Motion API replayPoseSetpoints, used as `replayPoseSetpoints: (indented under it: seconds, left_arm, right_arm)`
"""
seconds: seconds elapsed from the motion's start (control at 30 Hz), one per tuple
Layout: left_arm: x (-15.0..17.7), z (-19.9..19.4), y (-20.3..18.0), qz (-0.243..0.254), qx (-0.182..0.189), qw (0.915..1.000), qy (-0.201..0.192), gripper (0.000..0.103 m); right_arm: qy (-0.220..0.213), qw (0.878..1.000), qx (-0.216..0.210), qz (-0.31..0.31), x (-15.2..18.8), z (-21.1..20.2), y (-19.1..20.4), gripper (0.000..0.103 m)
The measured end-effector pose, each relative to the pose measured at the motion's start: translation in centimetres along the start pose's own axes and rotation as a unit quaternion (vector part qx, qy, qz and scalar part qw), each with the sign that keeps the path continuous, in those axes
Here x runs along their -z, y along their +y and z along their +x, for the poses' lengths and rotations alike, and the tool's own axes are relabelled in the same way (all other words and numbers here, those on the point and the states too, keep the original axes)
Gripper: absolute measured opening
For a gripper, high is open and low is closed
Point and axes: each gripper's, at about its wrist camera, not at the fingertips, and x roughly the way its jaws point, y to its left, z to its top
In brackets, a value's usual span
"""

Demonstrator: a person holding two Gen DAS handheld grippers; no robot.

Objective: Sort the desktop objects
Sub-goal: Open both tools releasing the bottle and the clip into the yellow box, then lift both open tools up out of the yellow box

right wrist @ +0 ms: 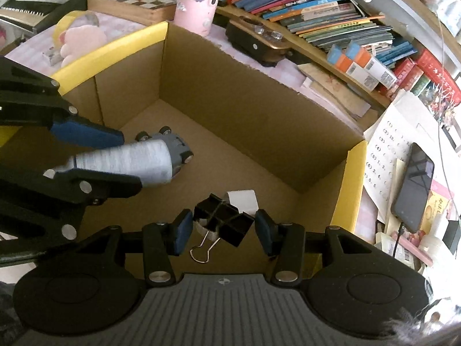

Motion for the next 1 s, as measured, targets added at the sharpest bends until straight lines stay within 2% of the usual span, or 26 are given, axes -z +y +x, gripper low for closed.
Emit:
replayPoseSetpoints:
  seconds: [0.1,0.13,0.27,0.4,0.47,0.53,0.77,0.87,1.0]
  left_arm:
    - [-0.2,-1.3,-0.1,0.000,-0.009,0.9996,-0.026,0.044]
    - [-0.3,-2.0,-0.1,0.000,-0.014,0.9992,-0.038,0.051]
    - [-0.2,-5.0,-0.2,-0.009,-0.034,0.9955,-0.088,0.068]
    - [0.2,-8.0,0.3,-0.025,-0.055,0.9905,-0.123,0.076]
    - [0.8,-9.5,0.7,-0.036,-0.065,0.9882,-0.134,0.087]
    - [1.5,-10.5,1.2,-0.048,-0.077,0.9853,-0.145,0.091]
    - [4.7,-13.1,3.5,-0.089,-0.091,0.9811,-0.146,0.093]
    - [6.2,-13.6,4.0,-0.092,-0.090,0.9824,-0.136,0.094]
    - [8.3,-14.2,4.6,-0.083,-0.085,0.9856,-0.120,0.094]
  right_arm:
    - [-0.015,1.000,0.002,0.012,0.1,-0.8,-0.2,0.052]
    - [-0.023,1.000,0.002,0.020,0.1,-1.3,-0.3,0.052]
    - [-0.075,0.995,0.004,0.067,0.6,-4.2,-1.0,0.057]
    - [-0.131,0.984,0.020,0.120,1.7,-7.8,-1.2,0.059]
    - [-0.153,0.976,0.032,0.149,2.3,-9.2,-1.1,0.061]
    - [-0.169,0.967,0.042,0.185,3.2,-10.6,-1.1,0.061]
    - [-0.176,0.939,0.079,0.285,7.0,-13.1,1.2,0.061]
    - [-0.162,0.934,0.092,0.306,8.2,-13.4,2.9,0.061]
    - [-0.141,0.933,0.101,0.317,9.4,-13.4,5.9,0.061]
